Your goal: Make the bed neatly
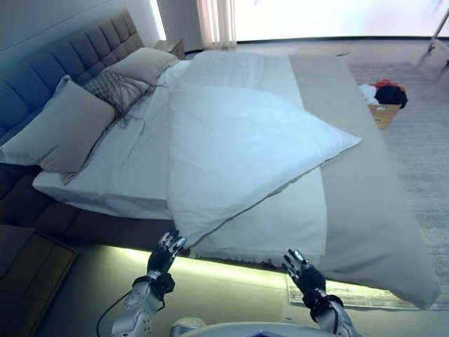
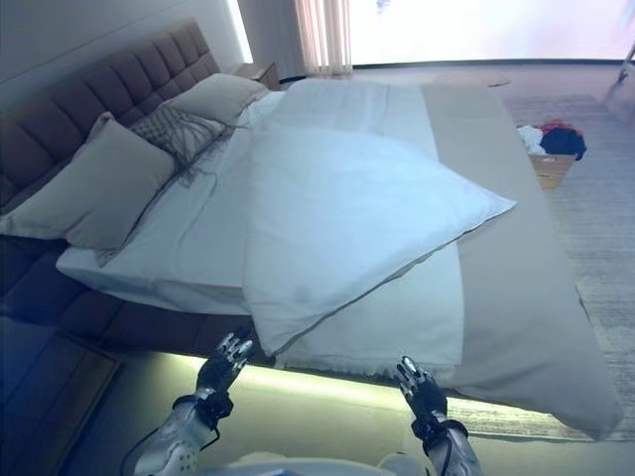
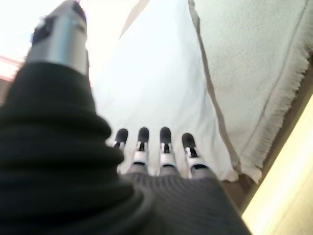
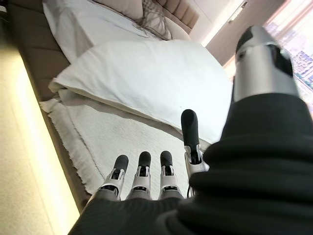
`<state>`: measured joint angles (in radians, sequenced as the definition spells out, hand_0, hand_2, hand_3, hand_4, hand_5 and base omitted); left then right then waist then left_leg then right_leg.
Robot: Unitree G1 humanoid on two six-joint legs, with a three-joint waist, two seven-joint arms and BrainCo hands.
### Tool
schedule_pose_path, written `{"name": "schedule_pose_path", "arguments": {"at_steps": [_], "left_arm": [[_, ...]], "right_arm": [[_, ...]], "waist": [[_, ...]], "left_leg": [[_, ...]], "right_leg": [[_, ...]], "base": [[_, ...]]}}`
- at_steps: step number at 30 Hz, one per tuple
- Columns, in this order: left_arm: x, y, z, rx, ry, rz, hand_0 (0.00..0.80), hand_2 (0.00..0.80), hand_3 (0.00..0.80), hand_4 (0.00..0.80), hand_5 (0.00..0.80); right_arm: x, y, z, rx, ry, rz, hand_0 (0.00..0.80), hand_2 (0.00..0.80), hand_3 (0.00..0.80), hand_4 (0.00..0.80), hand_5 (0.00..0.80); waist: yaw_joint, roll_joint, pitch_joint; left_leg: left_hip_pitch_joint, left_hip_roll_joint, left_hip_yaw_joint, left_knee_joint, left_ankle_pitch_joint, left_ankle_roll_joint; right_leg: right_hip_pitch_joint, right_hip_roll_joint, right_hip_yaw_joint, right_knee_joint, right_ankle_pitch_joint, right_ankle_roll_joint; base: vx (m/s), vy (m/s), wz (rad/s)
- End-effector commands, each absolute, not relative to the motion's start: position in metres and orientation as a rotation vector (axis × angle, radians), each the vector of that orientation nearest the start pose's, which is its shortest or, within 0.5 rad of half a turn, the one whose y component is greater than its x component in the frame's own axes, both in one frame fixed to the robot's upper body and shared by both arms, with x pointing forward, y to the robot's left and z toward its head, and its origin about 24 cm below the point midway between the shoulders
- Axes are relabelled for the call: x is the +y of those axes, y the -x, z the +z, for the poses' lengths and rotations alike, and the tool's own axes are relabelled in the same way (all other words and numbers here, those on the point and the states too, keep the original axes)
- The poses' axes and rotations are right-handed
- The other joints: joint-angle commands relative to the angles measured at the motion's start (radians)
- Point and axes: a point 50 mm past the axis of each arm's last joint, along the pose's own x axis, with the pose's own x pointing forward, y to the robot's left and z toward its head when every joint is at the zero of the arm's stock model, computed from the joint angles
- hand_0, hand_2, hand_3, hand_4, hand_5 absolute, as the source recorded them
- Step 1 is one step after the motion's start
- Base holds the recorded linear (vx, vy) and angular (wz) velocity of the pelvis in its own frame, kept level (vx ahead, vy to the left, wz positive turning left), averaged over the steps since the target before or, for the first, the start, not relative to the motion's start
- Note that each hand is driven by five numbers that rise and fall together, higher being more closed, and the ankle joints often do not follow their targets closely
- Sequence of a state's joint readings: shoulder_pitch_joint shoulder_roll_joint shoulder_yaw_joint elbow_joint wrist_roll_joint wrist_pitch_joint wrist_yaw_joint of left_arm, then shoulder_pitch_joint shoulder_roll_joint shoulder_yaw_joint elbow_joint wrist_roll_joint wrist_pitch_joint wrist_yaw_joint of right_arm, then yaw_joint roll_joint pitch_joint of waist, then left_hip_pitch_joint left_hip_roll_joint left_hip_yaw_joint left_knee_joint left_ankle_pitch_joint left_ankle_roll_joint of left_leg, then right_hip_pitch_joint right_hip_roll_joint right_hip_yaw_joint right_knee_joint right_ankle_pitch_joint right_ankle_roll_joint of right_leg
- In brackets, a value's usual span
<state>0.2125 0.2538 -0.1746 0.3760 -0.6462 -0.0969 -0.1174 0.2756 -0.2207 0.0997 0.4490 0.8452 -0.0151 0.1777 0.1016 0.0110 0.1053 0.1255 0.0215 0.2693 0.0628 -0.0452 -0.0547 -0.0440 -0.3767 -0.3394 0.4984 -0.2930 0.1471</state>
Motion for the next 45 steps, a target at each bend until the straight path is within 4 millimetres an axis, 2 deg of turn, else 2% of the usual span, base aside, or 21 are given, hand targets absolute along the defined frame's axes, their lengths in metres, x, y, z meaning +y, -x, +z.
{"name": "schedule_pose_path", "arguments": {"at_steps": [1,3,5,8,11,13,16,21,23,24,27,31,35,36,37,40,41,42,43,44,45], "left_arm": [[0.202,-0.196,-0.039,0.321,0.335,-0.045,0.000,0.000,0.000,0.000,0.000],[0.202,-0.197,-0.040,0.330,0.328,-0.061,0.000,0.000,0.000,0.000,0.000],[0.201,-0.199,-0.040,0.338,0.327,-0.070,0.000,0.000,0.000,0.000,0.000],[0.203,-0.202,-0.037,0.335,0.340,-0.066,0.000,0.000,0.000,0.000,0.000],[0.203,-0.209,-0.031,0.318,0.328,-0.076,0.000,0.000,0.000,0.000,0.000],[0.204,-0.214,-0.029,0.313,0.313,-0.094,0.000,0.000,0.000,0.000,0.000],[0.204,-0.216,-0.028,0.313,0.303,-0.114,0.000,0.000,0.000,0.000,0.000],[0.203,-0.208,-0.034,0.332,0.318,-0.087,0.000,0.000,0.000,0.000,0.000],[0.206,-0.204,-0.034,0.329,0.339,-0.063,0.000,0.000,0.000,0.000,0.000],[0.204,-0.201,-0.036,0.340,0.345,-0.059,0.000,0.000,0.000,0.000,0.000],[0.203,-0.199,-0.037,0.343,0.383,-0.064,0.000,0.000,0.000,0.000,0.000],[0.197,-0.198,-0.038,0.320,0.411,-0.083,0.000,0.000,0.000,0.000,0.000],[0.179,-0.197,-0.041,0.323,0.446,-0.122,0.000,0.000,0.000,0.000,0.000],[0.174,-0.196,-0.042,0.332,0.447,-0.142,0.000,0.000,0.000,0.000,0.000],[0.171,-0.195,-0.042,0.333,0.447,-0.156,0.000,0.000,0.000,0.000,0.000],[0.172,-0.195,-0.040,0.321,0.435,-0.165,0.000,0.000,0.000,0.000,0.000],[0.174,-0.195,-0.040,0.321,0.434,-0.162,0.000,0.000,0.000,0.000,0.000],[0.176,-0.196,-0.040,0.325,0.430,-0.170,0.000,0.000,0.000,0.000,0.000],[0.176,-0.196,-0.041,0.327,0.427,-0.174,0.000,0.000,0.000,0.000,0.000],[0.175,-0.196,-0.042,0.335,0.423,-0.183,0.000,0.000,0.000,0.000,0.000],[0.174,-0.195,-0.043,0.339,0.424,-0.189,0.000,0.000,0.000,0.000,0.000]], "right_arm": [[-0.184,-0.157,-0.086,0.504,-0.689,-0.104,0.000,0.000,0.000,0.000,0.000],[-0.186,-0.156,-0.086,0.496,-0.697,-0.124,0.000,0.000,0.000,0.000,0.000],[-0.189,-0.153,-0.087,0.497,-0.695,-0.147,0.000,0.000,0.000,0.000,0.000],[-0.193,-0.151,-0.088,0.500,-0.675,-0.137,0.000,0.000,0.000,0.000,0.000],[-0.196,-0.158,-0.088,0.482,-0.686,-0.140,0.000,0.000,0.000,0.000,0.000],[-0.200,-0.162,-0.089,0.480,-0.704,-0.154,0.000,0.000,0.000,0.000,0.000],[-0.199,-0.164,-0.090,0.492,-0.712,-0.151,0.000,0.000,0.000,0.000,0.000],[-0.197,-0.151,-0.099,0.544,-0.716,-0.146,0.000,0.000,0.000,0.000,0.000],[-0.197,-0.147,-0.102,0.556,-0.725,-0.141,0.000,0.000,0.000,0.000,0.000],[-0.196,-0.145,-0.104,0.567,-0.722,-0.163,0.000,0.000,0.000,0.000,0.000],[-0.194,-0.149,-0.100,0.556,-0.715,-0.139,0.000,0.000,0.000,0.000,0.000],[-0.207,-0.148,-0.101,0.572,-0.676,-0.153,0.000,0.000,0.000,0.000,0.000],[-0.228,-0.146,-0.099,0.559,-0.647,-0.190,0.000,0.000,0.000,0.000,0.000],[-0.231,-0.145,-0.099,0.558,-0.643,-0.207,0.000,0.000,0.000,0.000,0.000],[-0.234,-0.145,-0.098,0.553,-0.644,-0.215,0.000,0.000,0.000,0.000,0.000],[-0.234,-0.150,-0.094,0.532,-0.661,-0.216,0.000,0.000,0.000,0.000,0.000],[-0.231,-0.153,-0.093,0.533,-0.668,-0.222,0.000,0.000,0.000,0.000,0.000],[-0.229,-0.153,-0.093,0.534,-0.680,-0.235,0.000,0.000,0.000,0.000,0.000],[-0.229,-0.152,-0.093,0.535,-0.684,-0.238,0.000,0.000,0.000,0.000,0.000],[-0.226,-0.150,-0.094,0.542,-0.694,-0.247,0.000,0.000,0.000,0.000,0.000],[-0.224,-0.148,-0.095,0.546,-0.700,-0.251,0.000,0.000,0.000,0.000,0.000]], "waist": [[0.042,-0.047,0.028],[0.036,-0.036,0.024],[0.025,-0.028,0.022],[0.008,-0.045,0.022],[-0.005,-0.095,0.031],[-0.013,-0.115,0.037],[-0.020,-0.122,0.046],[-0.018,-0.127,0.043],[-0.006,-0.127,0.037],[-0.009,-0.130,0.033],[-0.017,-0.125,0.021],[-0.043,-0.111,0.003],[-0.045,-0.106,0.002],[-0.047,-0.104,0.005],[-0.045,-0.105,0.011],[-0.034,-0.101,0.033],[-0.031,-0.091,0.032],[-0.022,-0.074,0.025],[-0.020,-0.073,0.023],[-0.010,-0.060,0.017],[-0.006,-0.053,0.011]], "left_leg": [[-0.090,-0.066,-0.082,0.136,-0.088,0.156],[-0.088,-0.086,-0.103,0.122,-0.081,0.175],[-0.086,-0.106,-0.122,0.119,-0.081,0.188],[-0.068,-0.133,-0.139,0.120,-0.103,0.192],[-0.038,-0.154,-0.157,0.105,-0.134,0.171],[-0.015,-0.145,-0.162,0.097,-0.156,0.155],[0.008,-0.128,-0.159,0.093,-0.176,0.155],[0.027,-0.117,-0.145,0.122,-0.210,0.168],[0.027,-0.106,-0.132,0.142,-0.220,0.170],[0.030,-0.106,-0.145,0.161,-0.232,0.166],[0.048,-0.085,-0.139,0.194,-0.252,0.155],[0.015,-0.043,-0.139,0.315,-0.203,0.111],[-0.102,-0.023,-0.130,0.548,-0.066,0.047],[-0.154,0.008,-0.127,0.588,0.000,0.021],[-0.194,0.035,-0.128,0.594,0.030,0.011],[-0.214,0.107,-0.119,0.455,0.096,-0.007],[-0.199,0.131,-0.124,0.331,0.138,-0.017],[-0.191,0.148,-0.154,0.181,0.193,-0.038],[-0.186,0.150,-0.160,0.157,0.203,-0.042],[-0.186,0.167,-0.191,0.054,0.250,-0.064],[-0.197,0.181,-0.206,0.018,0.279,-0.077]], "right_leg": [[0.032,-0.088,0.011,-0.149,0.465,0.031],[-0.016,-0.097,0.056,-0.050,0.486,0.025],[-0.055,-0.083,0.088,0.010,0.488,0.012],[-0.090,-0.050,0.088,-0.071,0.516,0.018],[-0.129,-0.015,0.059,-0.297,0.593,0.067],[-0.154,0.018,0.038,-0.457,0.632,0.088],[-0.170,0.050,0.014,-0.531,0.644,0.092],[-0.155,0.048,0.010,-0.430,0.626,0.088],[-0.121,0.054,-0.011,-0.384,0.570,0.080],[-0.110,0.074,0.013,-0.406,0.572,0.076],[-0.105,0.074,0.016,-0.360,0.551,0.061],[-0.084,0.153,0.042,-0.345,0.428,0.009],[-0.029,0.196,0.014,-0.350,0.347,-0.067],[-0.011,0.209,0.010,-0.355,0.334,-0.086],[0.004,0.215,0.006,-0.360,0.331,-0.091],[0.053,0.241,0.006,-0.382,0.309,-0.096],[0.062,0.258,0.010,-0.390,0.302,-0.093],[0.072,0.277,0.018,-0.402,0.291,-0.089],[0.075,0.279,0.019,-0.405,0.289,-0.089],[0.085,0.292,0.032,-0.409,0.277,-0.086],[0.088,0.298,0.039,-0.411,0.271,-0.087]], "base": [[0.042,0.261,0.17],[0.062,0.256,0.25],[0.090,0.202,0.43],[0.117,0.039,0.24],[0.174,-0.191,-0.21],[0.219,-0.244,-0.18],[0.219,-0.176,0.22],[0.213,-0.167,0.21],[0.198,-0.254,0.14],[0.234,-0.292,0.16],[0.195,-0.246,0.17],[0.150,-0.219,0.07],[0.095,-0.221,-0.10],[0.051,-0.186,-0.14],[0.038,-0.169,-0.03],[0.081,-0.085,-0.02],[0.185,0.048,-0.21],[0.186,0.069,-0.11],[0.229,0.102,-0.09],[0.204,0.080,-0.06],[0.204,0.082,-0.05]]}}
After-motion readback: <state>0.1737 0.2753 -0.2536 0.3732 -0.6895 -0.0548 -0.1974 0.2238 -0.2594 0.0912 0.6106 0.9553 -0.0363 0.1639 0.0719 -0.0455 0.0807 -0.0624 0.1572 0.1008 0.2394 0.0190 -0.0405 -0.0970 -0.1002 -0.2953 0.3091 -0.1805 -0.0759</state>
